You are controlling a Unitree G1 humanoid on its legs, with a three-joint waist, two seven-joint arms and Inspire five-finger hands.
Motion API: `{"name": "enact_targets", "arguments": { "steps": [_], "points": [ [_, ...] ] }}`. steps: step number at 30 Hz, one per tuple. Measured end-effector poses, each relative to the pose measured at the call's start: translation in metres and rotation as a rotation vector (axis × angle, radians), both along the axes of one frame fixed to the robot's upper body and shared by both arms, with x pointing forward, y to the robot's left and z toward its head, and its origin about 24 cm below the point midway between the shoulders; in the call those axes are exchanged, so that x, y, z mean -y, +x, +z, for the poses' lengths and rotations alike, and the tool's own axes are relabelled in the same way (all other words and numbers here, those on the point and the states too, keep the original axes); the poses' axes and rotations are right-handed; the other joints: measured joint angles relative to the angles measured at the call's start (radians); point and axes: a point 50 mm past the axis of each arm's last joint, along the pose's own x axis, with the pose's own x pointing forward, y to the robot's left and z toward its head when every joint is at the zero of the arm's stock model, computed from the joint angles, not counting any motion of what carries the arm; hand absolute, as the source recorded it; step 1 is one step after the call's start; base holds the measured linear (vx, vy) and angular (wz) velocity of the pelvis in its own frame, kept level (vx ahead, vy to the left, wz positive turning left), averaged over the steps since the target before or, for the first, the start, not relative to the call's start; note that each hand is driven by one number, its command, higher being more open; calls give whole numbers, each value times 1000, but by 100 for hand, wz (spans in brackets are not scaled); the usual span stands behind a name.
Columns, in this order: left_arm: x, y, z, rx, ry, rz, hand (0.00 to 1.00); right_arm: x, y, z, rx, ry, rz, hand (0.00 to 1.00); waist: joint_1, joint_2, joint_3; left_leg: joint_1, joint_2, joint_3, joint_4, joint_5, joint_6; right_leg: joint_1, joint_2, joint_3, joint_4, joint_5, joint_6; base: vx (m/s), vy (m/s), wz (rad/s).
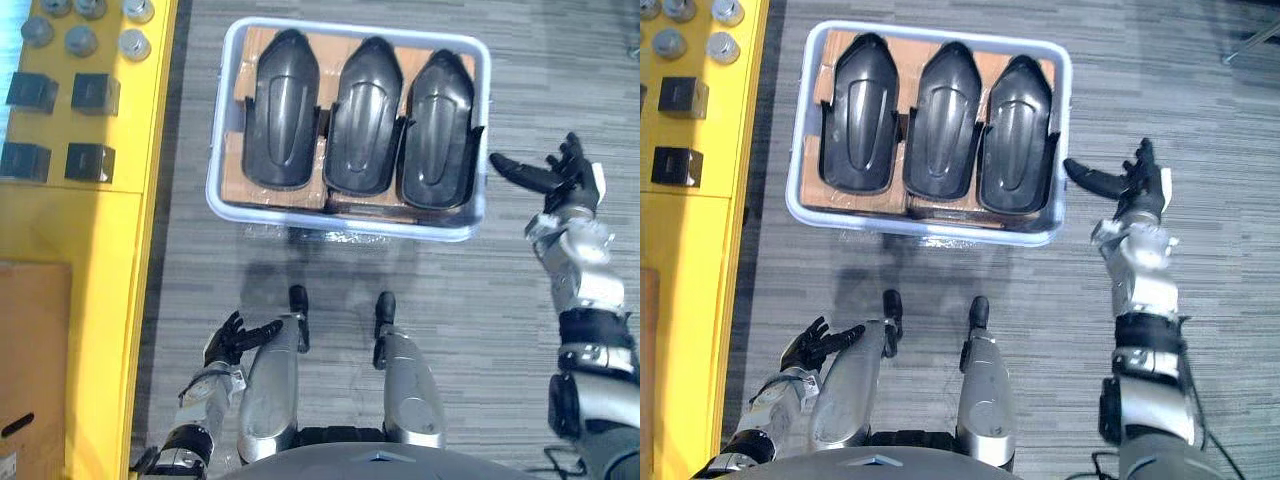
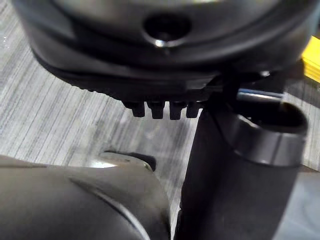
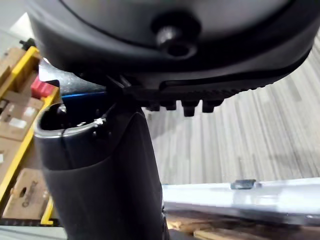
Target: Walk over and take three plastic housings, then place them on the shelf
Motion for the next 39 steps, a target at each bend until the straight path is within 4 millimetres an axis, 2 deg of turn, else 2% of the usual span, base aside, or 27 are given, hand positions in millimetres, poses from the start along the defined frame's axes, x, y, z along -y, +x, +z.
{"name": "enact_targets", "arguments": {
  "steps": [3, 5, 7, 10, 13, 18, 21, 22, 25, 28, 36, 39],
  "points": [
    [2, 5, 1, 8, -18, 8, 100, 9, 6, 8, -25, -19, -16, 100, 6, 8, 0, -43, -1, -12, 44, -6, 1, -47, -6, -5, 66, -24, 0, -125, 12, 12],
    [7, 13, 5, 30, -33, 5, 100, 14, 7, 11, -38, -17, -26, 100, 26, 13, 1, -80, -3, -15, 66, -7, 0, -96, -15, -8, 125, -46, -1, -155, 0, 7],
    [13, 18, 6, 44, -54, 7, 100, 14, 9, 16, -30, -26, -13, 100, 27, 22, 4, -105, -7, -17, 75, -8, -6, -130, -26, -15, 164, -59, -2, -135, -15, 12],
    [17, 21, 9, 62, -78, 18, 100, 4, 16, 24, -18, -53, 53, 100, 29, 33, 6, -141, -7, -17, 100, -4, -10, -186, -37, -16, 238, -85, -9, -128, -46, 6],
    [18, 23, 10, 72, -83, 18, 100, -2, 19, 28, -12, -68, 91, 100, 30, 33, 6, -159, -5, -18, 106, 2, -14, -213, -41, -19, 269, -96, -15, -59, -70, 5],
    [23, 29, 16, 116, -107, 16, 100, -22, 31, 61, 49, -171, 182, 100, 31, 34, 6, -199, 10, -17, 140, 6, -15, -266, -44, -27, 332, -115, -29, -22, -72, 0],
    [29, 33, 20, 142, -125, 7, 100, -27, 33, 80, 83, -215, 204, 100, 36, 35, 6, -204, 16, -14, 151, 4, -17, -274, -47, -34, 358, -129, -36, -6, -61, 3],
    [29, 33, 20, 144, -126, 6, 100, -28, 33, 82, 88, -216, 207, 0, 36, 35, 6, -204, 16, -14, 152, 4, -17, -274, -47, -35, 360, -131, -37, -2, -64, 7],
    [31, 34, 21, 157, -130, 4, 100, -34, 37, 92, 88, -224, 223, 0, 42, 34, 6, -205, 18, -13, 154, 3, -22, -284, -49, -35, 376, -142, -44, -12, -63, 1],
    [31, 34, 21, 160, -132, 4, 100, -37, 40, 86, 6, -282, 218, 0, 46, 34, 6, -206, 20, -14, 155, 3, -26, -288, -50, -38, 387, -150, -48, 3, -51, 2],
    [31, 33, 21, 162, -146, 15, 100, -25, 45, 76, -155, -368, 109, 0, 50, 32, 3, -204, 24, -12, 150, 7, -27, -285, -51, -46, 391, -151, -50, 8, -19, 1],
    [30, 32, 19, 152, -150, 23, 100, -27, 47, 78, -180, -389, 103, 0, 48, 32, 1, -201, 28, -2, 148, 9, -25, -284, -52, -45, 390, -151, -50, 0, 0, 0]
  ]
}}
